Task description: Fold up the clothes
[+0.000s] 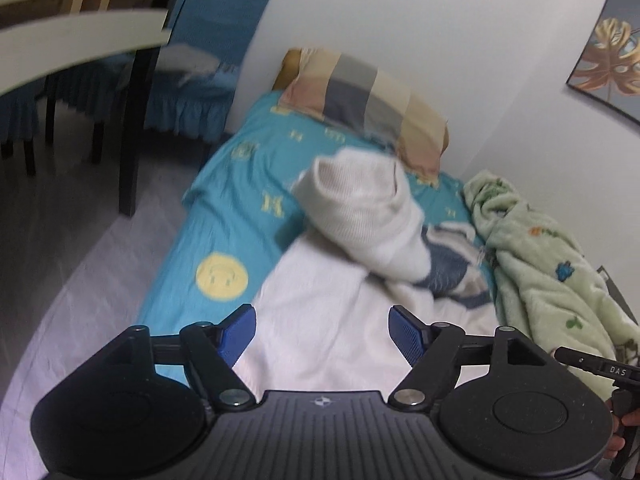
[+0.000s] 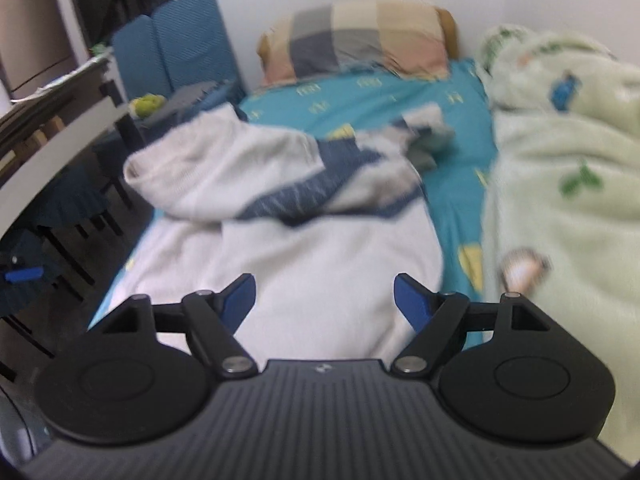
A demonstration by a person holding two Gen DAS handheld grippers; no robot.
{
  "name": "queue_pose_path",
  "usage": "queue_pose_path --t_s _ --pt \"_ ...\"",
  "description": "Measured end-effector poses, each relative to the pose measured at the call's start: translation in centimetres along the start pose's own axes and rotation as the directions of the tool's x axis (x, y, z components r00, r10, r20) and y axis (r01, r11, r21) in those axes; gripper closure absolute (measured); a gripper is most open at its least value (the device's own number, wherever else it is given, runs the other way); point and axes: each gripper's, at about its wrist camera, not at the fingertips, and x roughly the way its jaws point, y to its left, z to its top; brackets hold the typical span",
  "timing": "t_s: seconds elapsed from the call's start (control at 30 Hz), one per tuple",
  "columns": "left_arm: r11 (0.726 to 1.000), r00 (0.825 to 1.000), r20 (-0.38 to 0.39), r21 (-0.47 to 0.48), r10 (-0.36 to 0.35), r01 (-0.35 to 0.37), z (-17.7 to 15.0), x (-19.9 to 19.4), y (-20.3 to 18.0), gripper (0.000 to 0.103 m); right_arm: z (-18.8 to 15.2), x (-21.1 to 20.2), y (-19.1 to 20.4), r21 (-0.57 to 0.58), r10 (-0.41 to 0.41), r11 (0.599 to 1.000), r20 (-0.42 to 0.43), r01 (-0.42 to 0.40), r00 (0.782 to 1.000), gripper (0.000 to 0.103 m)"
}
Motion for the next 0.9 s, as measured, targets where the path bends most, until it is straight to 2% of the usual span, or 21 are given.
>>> queue_pose_path --t_s 0.17,0.27,0.33,0.4,0.5,0.6,0.77,0.8,0.83,0.9 --pt "0.999 0.998 0.049 0.027 -0.041 0.039 3.9 4.8 -0.3 0.028 5.6 3.9 1.4 -0.088 0.149 0.986 0.057 -0.144 0.987 0.025" --pt "0.997 0.997 0.048 0.056 -0.063 0.060 6.0 8.5 0.0 0.028 9.3 7.5 2.8 -0.222 0.256 0.945 0.053 -0.238 0.965 0.025" --pt "0.996 0.997 0.047 0.061 -0.068 0.065 7.1 10.7 0.2 0.028 11.5 10.2 4.5 -0.355 0.338 0.883 0.026 -0.307 0.941 0.025" --pt "0.994 0.995 0.053 0.068 -0.087 0.083 7.8 12.5 0.4 0.028 13.3 13.1 6.8 -0.481 0.395 0.802 -0.018 -0.355 0.918 0.025" --pt "0.995 0.995 0.052 0.063 -0.085 0.082 8.3 14.9 1.3 0.028 15.3 17.6 9.6 -0.605 0.452 0.680 -0.100 -0.415 0.886 0.025" --pt "0.994 0.994 0.037 0.042 -0.099 0.097 8.6 16.6 3.3 0.028 16.9 22.2 10.8 -0.620 0.481 0.617 -0.189 -0.484 0.856 0.025" --pt "0.993 0.994 0.038 -0.047 -0.103 0.105 8.3 17.7 6.9 0.028 17.2 27.8 11.4 -0.598 0.506 0.525 -0.354 -0.606 0.786 0.024" --pt "0.991 0.993 0.047 -0.078 -0.104 0.107 8.2 17.8 7.4 0.028 17.2 28.2 11.4 -0.594 0.509 0.515 -0.368 -0.618 0.778 0.030" --pt "0.988 0.993 0.060 -0.109 -0.105 0.111 8.0 17.8 7.9 0.028 17.3 28.3 11.4 -0.595 0.507 0.518 -0.365 -0.615 0.781 0.034" --pt "0.977 0.988 0.097 -0.168 -0.116 0.131 7.3 17.8 8.5 0.028 17.1 27.3 11.2 -0.609 0.500 0.525 -0.345 -0.595 0.794 0.063"
